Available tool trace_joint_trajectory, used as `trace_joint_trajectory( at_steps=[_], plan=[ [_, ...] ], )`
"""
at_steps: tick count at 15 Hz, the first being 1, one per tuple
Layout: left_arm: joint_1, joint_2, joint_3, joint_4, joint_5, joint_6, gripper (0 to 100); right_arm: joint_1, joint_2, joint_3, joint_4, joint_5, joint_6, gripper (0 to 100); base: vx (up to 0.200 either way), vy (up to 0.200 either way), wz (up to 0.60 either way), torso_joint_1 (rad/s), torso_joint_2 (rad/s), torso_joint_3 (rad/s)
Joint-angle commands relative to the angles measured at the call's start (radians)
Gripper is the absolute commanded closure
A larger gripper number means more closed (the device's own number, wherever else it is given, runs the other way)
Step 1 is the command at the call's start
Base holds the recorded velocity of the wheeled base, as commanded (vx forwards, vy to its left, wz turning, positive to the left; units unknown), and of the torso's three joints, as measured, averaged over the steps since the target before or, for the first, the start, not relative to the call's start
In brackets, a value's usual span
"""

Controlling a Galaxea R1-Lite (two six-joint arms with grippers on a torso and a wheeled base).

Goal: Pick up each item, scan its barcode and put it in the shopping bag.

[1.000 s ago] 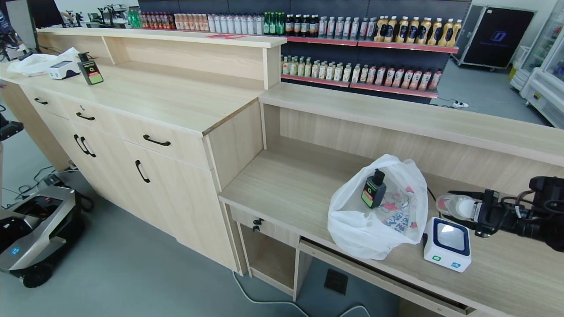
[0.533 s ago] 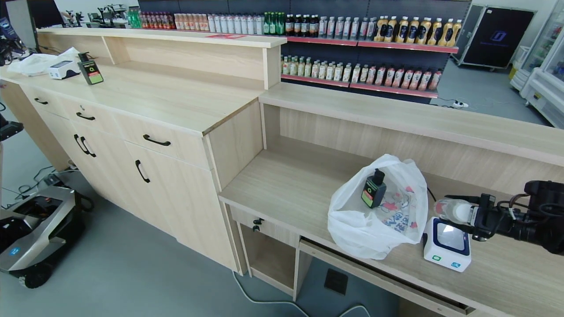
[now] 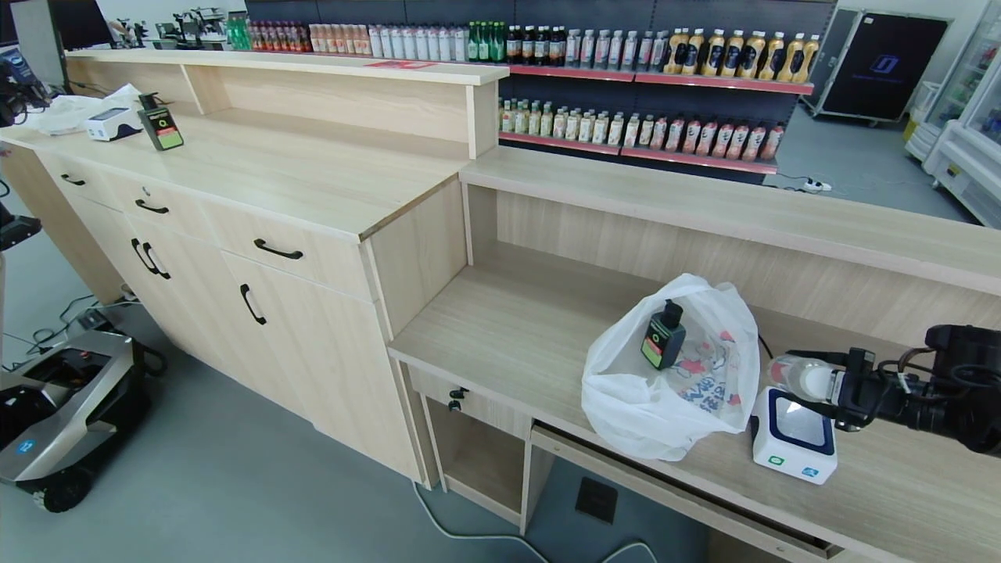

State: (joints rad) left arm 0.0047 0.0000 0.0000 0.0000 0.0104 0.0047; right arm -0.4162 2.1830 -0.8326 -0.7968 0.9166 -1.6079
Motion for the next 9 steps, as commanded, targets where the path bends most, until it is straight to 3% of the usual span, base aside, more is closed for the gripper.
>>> trace_joint_trajectory(
  at_steps=[1, 6, 9],
  plan=[
    [0.000, 0.000, 0.000, 0.000, 0.000, 0.000, 100, 0.000, 0.004, 0.000, 0.001, 0.001, 0.000, 100, 0.000, 0.000, 0.00, 0.000, 0.00, 0.000],
    [0.000, 0.000, 0.000, 0.000, 0.000, 0.000, 100, -0.004, -0.042, -0.033, 0.005, 0.002, 0.031, 100, 0.000, 0.000, 0.00, 0.000, 0.00, 0.000],
    [0.000, 0.000, 0.000, 0.000, 0.000, 0.000, 100, -0.001, -0.155, -0.057, 0.005, 0.002, 0.301, 100, 0.000, 0.000, 0.00, 0.000, 0.00, 0.000]
  ],
)
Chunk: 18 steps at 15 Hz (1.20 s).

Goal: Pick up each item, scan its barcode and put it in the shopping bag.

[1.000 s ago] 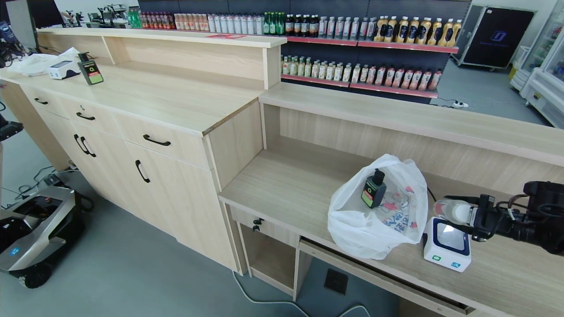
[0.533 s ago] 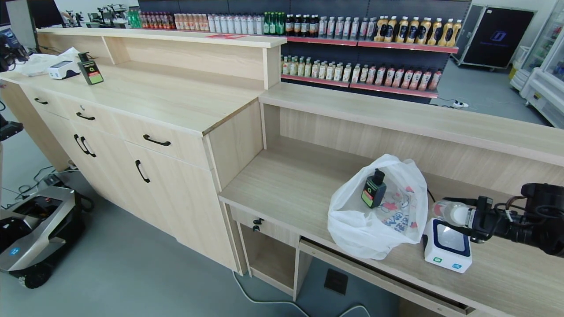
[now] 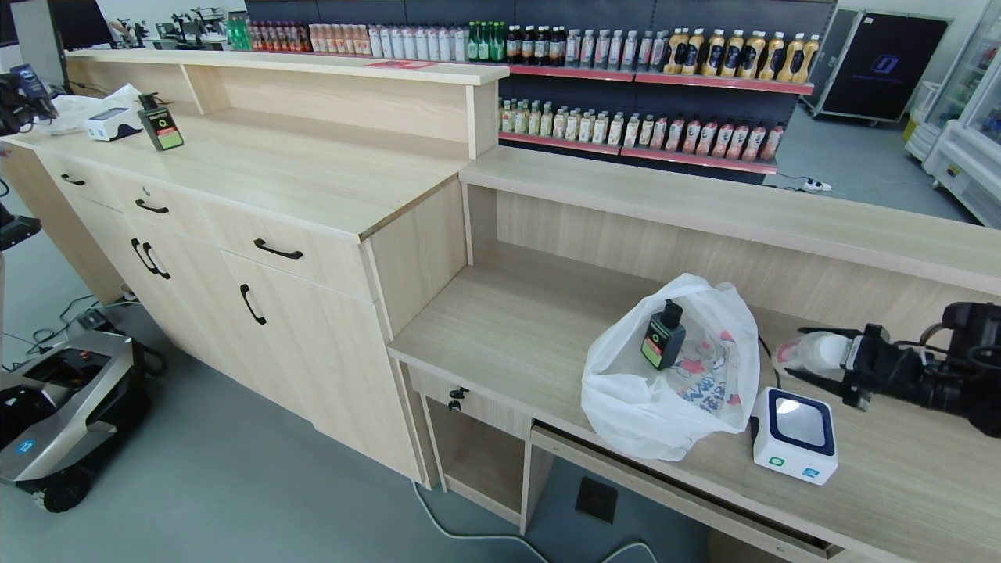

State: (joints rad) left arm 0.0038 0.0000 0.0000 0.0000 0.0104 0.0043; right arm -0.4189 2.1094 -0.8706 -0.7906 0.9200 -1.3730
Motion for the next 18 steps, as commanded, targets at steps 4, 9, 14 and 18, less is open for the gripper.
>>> trace_joint_trajectory(
  at_steps=[4, 9, 14, 18],
  plan=[
    [0.001, 0.000, 0.000, 0.000, 0.000, 0.000, 100, 0.040, -0.207, -0.143, 0.016, -0.110, 0.571, 100, 0.000, 0.000, 0.00, 0.000, 0.00, 0.000],
    [0.001, 0.000, 0.000, 0.000, 0.000, 0.000, 100, 0.137, -0.230, -0.136, 0.191, -0.325, 0.920, 100, 0.000, 0.000, 0.00, 0.000, 0.00, 0.000],
    [0.001, 0.000, 0.000, 0.000, 0.000, 0.002, 100, 0.229, -0.249, -0.064, 0.272, -0.331, 1.005, 100, 0.000, 0.000, 0.00, 0.000, 0.00, 0.000],
    [0.001, 0.000, 0.000, 0.000, 0.000, 0.000, 100, 0.261, -0.180, -0.013, 0.183, -0.332, 0.963, 100, 0.000, 0.000, 0.00, 0.000, 0.00, 0.000]
  ],
)
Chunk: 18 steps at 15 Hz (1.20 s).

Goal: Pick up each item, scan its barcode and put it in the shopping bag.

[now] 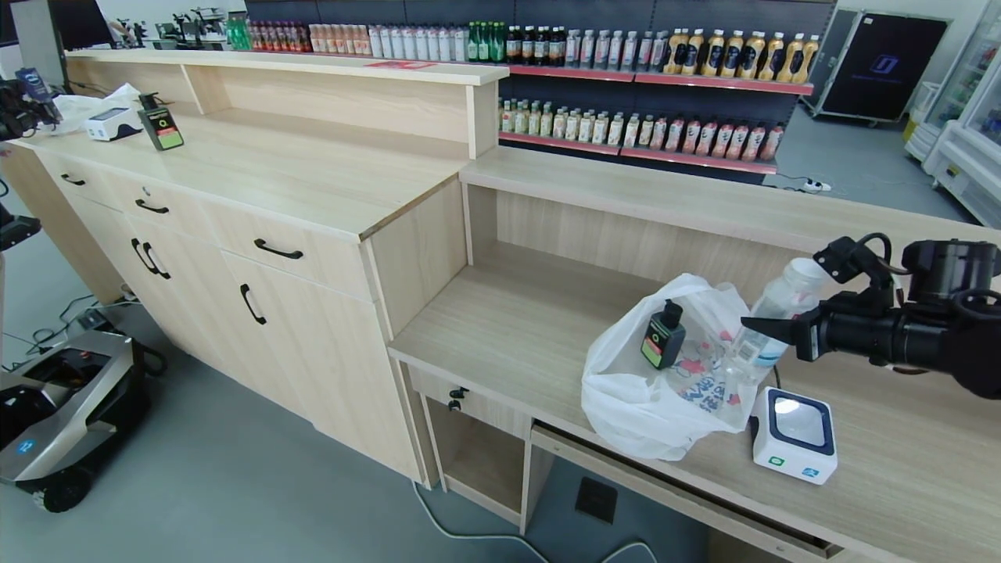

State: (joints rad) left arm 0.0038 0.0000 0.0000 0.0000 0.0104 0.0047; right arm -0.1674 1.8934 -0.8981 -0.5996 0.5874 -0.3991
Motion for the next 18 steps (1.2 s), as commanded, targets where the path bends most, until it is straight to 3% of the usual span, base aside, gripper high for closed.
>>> trace_joint_trajectory(
  at_steps=[1, 18],
  plan=[
    [0.001, 0.000, 0.000, 0.000, 0.000, 0.000, 100, 0.009, 0.059, 0.011, -0.012, 0.000, -0.044, 100, 0.000, 0.000, 0.00, 0.000, 0.00, 0.000],
    [0.001, 0.000, 0.000, 0.000, 0.000, 0.000, 100, 0.163, 0.332, -0.097, -0.240, 0.002, -0.064, 100, 0.000, 0.000, 0.00, 0.000, 0.00, 0.000]
  ],
)
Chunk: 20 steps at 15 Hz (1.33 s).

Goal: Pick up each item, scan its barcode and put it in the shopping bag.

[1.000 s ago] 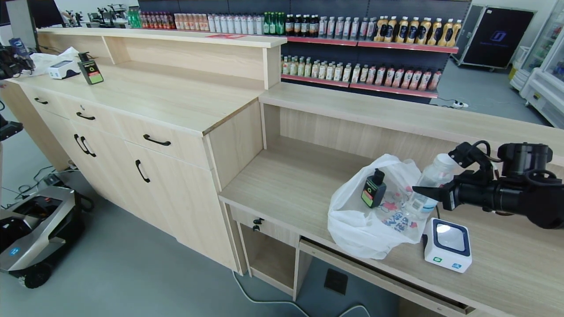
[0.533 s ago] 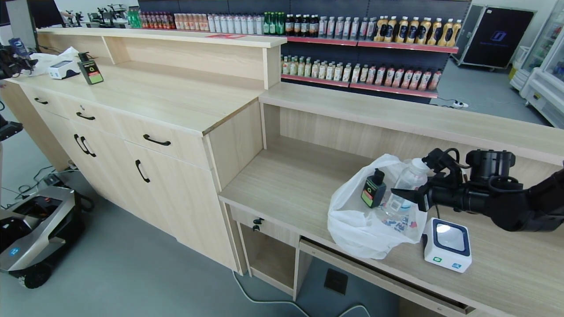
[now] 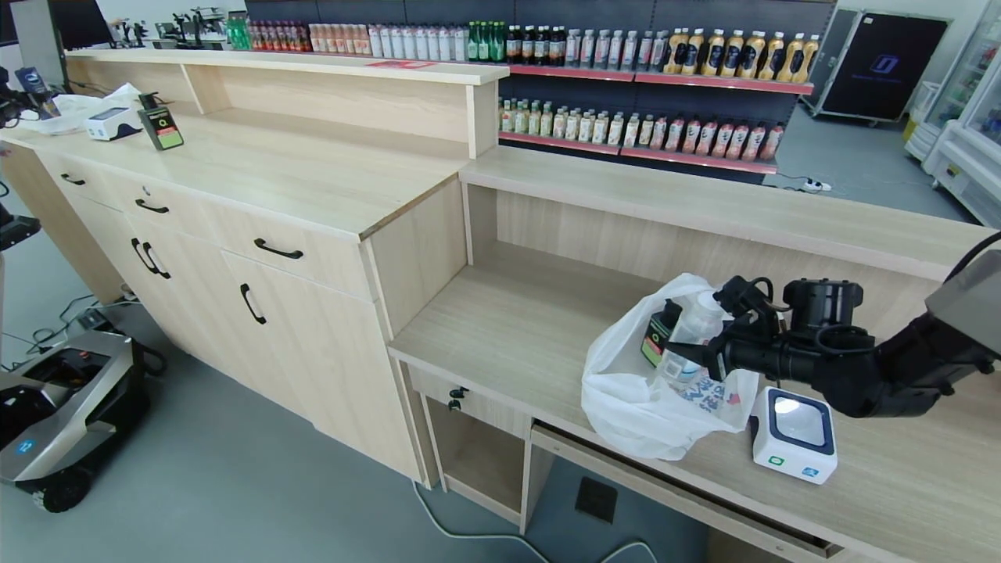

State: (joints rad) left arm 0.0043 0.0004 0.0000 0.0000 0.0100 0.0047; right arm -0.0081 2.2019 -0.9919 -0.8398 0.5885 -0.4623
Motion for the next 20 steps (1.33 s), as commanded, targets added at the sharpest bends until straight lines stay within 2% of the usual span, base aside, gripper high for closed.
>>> trace_joint_trajectory(
  at_steps=[1, 15, 20],
  plan=[
    [0.000, 0.000, 0.000, 0.000, 0.001, 0.001, 100, 0.007, 0.044, -0.005, -0.022, 0.001, -0.002, 100, 0.000, 0.000, 0.00, 0.000, 0.00, 0.000],
    [0.000, 0.000, 0.000, 0.000, 0.001, 0.000, 100, -0.003, 0.128, -0.010, -0.068, -0.003, -0.007, 100, 0.000, 0.000, 0.00, 0.000, 0.00, 0.000],
    [0.000, 0.000, 0.000, 0.000, 0.001, 0.000, 100, -0.009, 0.153, -0.005, -0.068, -0.058, -0.006, 100, 0.000, 0.000, 0.00, 0.000, 0.00, 0.000]
  ],
)
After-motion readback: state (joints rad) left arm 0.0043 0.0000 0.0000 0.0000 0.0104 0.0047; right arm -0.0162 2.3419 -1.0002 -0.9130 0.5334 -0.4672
